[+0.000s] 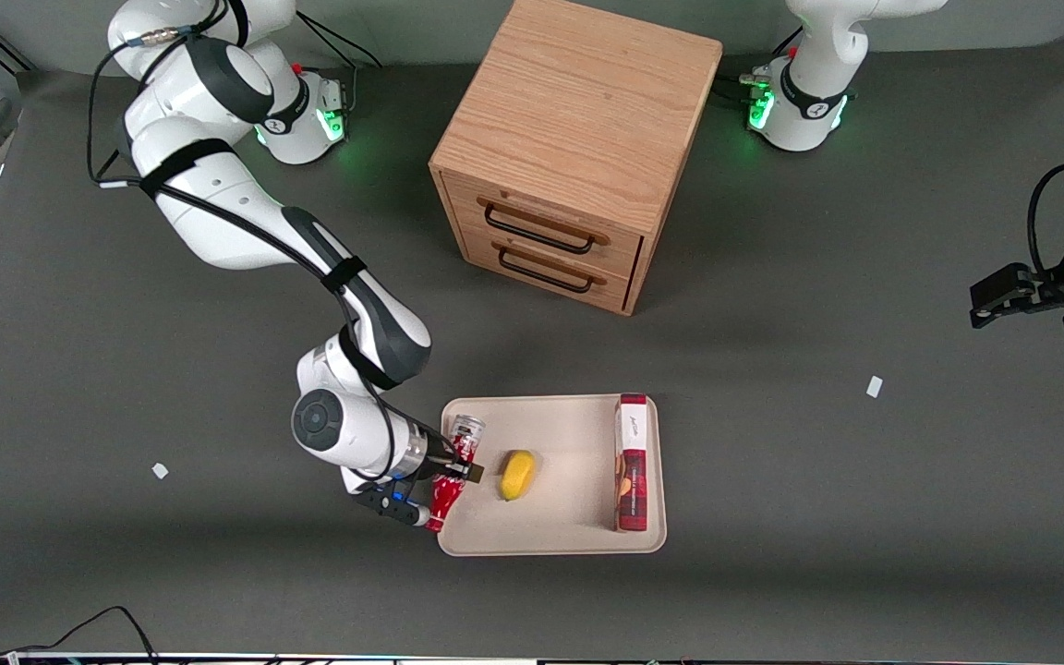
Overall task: Place coke bottle on tray
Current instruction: 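Carry the bottle over the cream tray beside the yellow mango, then lower the bottle onto the tray and open the right gripper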
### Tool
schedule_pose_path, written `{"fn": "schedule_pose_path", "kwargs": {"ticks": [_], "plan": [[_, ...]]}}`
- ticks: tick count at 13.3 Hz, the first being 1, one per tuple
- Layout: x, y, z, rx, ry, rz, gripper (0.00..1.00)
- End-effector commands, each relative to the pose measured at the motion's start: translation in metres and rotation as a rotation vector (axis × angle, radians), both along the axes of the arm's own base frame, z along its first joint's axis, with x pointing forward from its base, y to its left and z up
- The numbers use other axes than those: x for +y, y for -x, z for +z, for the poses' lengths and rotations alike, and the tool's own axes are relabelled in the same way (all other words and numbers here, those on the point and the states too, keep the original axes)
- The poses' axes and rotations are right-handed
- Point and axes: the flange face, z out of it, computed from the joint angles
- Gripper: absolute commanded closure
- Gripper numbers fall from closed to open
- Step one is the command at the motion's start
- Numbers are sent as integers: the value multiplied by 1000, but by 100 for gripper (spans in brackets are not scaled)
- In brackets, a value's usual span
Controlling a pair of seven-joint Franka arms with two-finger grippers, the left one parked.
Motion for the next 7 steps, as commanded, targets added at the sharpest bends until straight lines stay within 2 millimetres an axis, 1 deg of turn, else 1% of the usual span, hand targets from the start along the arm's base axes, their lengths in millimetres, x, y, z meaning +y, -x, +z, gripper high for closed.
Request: {"fn": "schedule_pose_path", "kwargs": {"ticks": [1, 2, 3, 7], "plan": [[6, -5, 5, -18, 6, -36, 64], [6, -5, 6, -20, 8, -38, 19], [7, -4, 4, -19, 12, -34, 0], [7, 1, -4, -27, 54, -7, 0]]}}
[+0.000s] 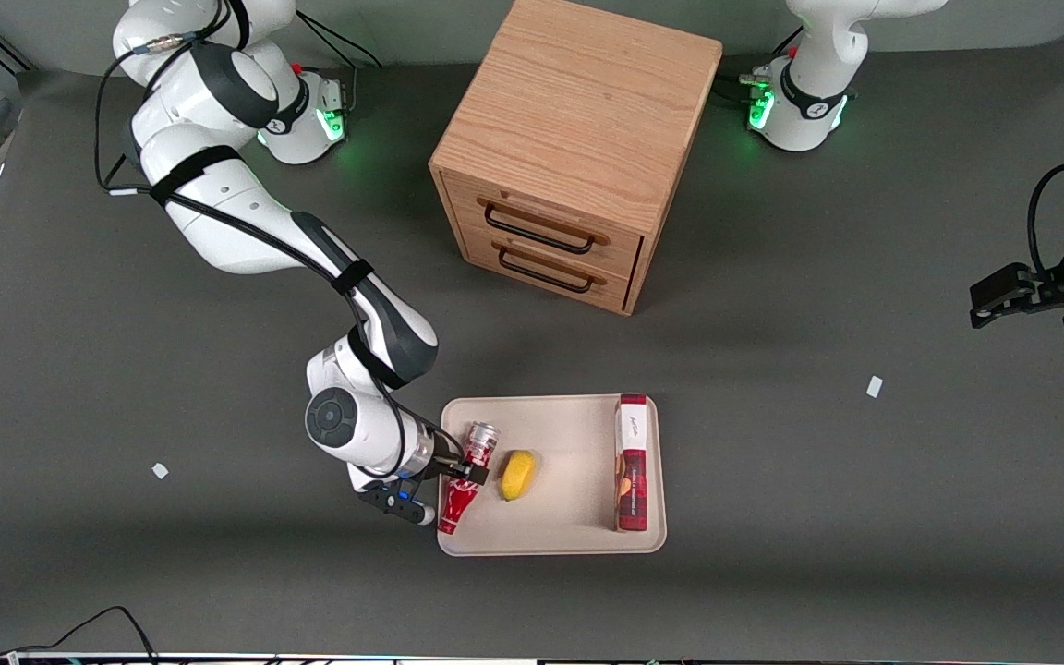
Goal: Place coke bottle on tray
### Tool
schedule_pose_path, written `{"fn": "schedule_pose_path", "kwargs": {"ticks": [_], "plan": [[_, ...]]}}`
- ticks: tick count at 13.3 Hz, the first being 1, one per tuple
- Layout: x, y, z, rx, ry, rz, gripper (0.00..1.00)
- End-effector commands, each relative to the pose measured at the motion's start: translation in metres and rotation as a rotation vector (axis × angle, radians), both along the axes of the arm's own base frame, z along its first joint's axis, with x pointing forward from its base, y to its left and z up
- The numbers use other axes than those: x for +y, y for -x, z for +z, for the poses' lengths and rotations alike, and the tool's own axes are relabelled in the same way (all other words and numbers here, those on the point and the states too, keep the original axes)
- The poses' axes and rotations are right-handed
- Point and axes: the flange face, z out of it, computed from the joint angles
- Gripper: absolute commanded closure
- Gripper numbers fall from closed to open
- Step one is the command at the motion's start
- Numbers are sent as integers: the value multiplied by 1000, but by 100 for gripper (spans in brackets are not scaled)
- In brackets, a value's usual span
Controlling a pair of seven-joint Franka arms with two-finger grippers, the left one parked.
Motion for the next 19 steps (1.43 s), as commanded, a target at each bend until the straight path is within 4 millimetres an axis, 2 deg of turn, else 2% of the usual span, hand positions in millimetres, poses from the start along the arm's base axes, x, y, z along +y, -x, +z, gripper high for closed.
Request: {"fn": "schedule_pose_path", "kwargs": {"ticks": [1, 4, 5, 6, 7, 8, 9, 10, 12, 14, 16, 19], "plan": [[5, 2, -4, -3, 25, -10, 0], [5, 1, 0, -16, 35, -3, 0], [4, -1, 9, -22, 35, -11, 0], [4, -2, 32, -28, 42, -5, 0], [0, -2, 60, -11, 66, 2, 0], [3, 2, 102, -6, 83, 18, 0], [-1, 9, 153, -13, 133, 36, 0], [-13, 17, 194, 13, 191, 51, 0], [-48, 39, 289, 26, 267, 54, 0], [-88, 68, 363, 66, 336, 65, 0], [-121, 103, 420, 131, 337, 50, 0], [-200, 152, 490, 194, 343, 127, 0]]}}
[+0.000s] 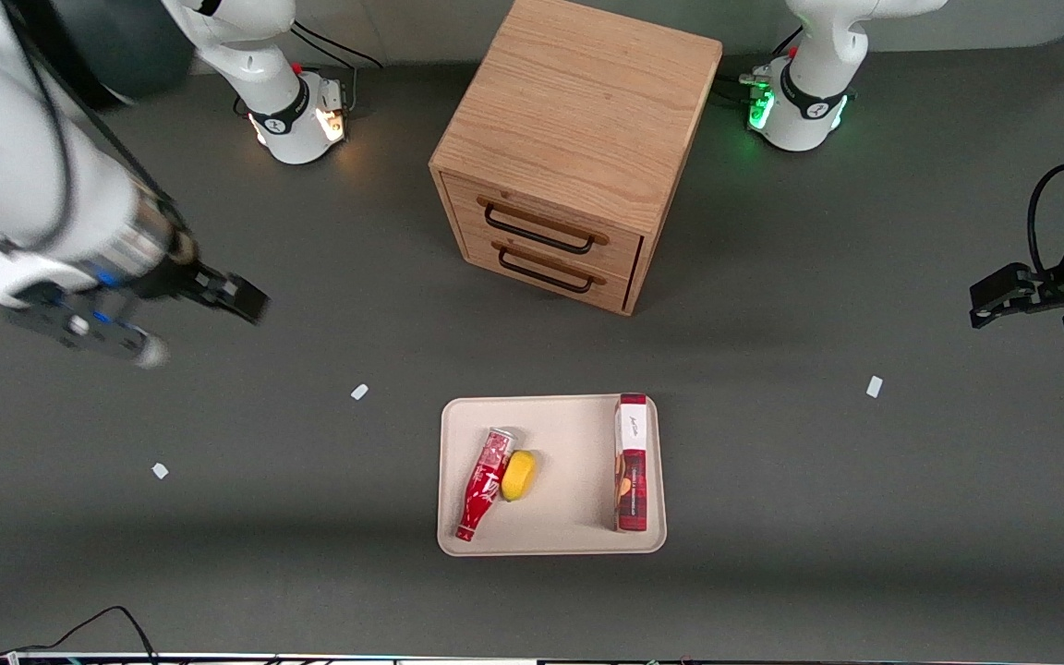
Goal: Place coke bottle on tray
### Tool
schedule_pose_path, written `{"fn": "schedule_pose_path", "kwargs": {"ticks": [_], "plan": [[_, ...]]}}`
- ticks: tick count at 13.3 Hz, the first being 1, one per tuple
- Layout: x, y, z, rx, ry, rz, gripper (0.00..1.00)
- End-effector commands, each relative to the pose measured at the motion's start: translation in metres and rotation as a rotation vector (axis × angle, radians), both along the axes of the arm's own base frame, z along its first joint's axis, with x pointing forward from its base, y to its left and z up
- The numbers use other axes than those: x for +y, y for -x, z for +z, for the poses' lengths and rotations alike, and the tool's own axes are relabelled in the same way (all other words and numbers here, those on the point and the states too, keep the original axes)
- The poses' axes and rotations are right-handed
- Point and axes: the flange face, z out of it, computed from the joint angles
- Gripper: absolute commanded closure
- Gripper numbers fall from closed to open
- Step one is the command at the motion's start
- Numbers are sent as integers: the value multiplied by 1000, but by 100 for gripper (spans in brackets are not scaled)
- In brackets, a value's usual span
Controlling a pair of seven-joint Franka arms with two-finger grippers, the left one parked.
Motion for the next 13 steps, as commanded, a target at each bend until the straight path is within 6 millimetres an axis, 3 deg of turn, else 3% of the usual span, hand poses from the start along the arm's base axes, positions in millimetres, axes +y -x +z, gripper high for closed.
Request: {"fn": "schedule_pose_path", "kwargs": {"ticks": [1, 3, 7, 10, 13], "plan": [[-74, 43, 40, 53, -56, 19, 0], [-106, 77, 40, 63, -104, -22, 0], [-109, 128, 5, -13, -94, -32, 0], [-105, 128, 11, -25, -93, -29, 0], [-114, 103, 21, -14, -103, -57, 0]]}}
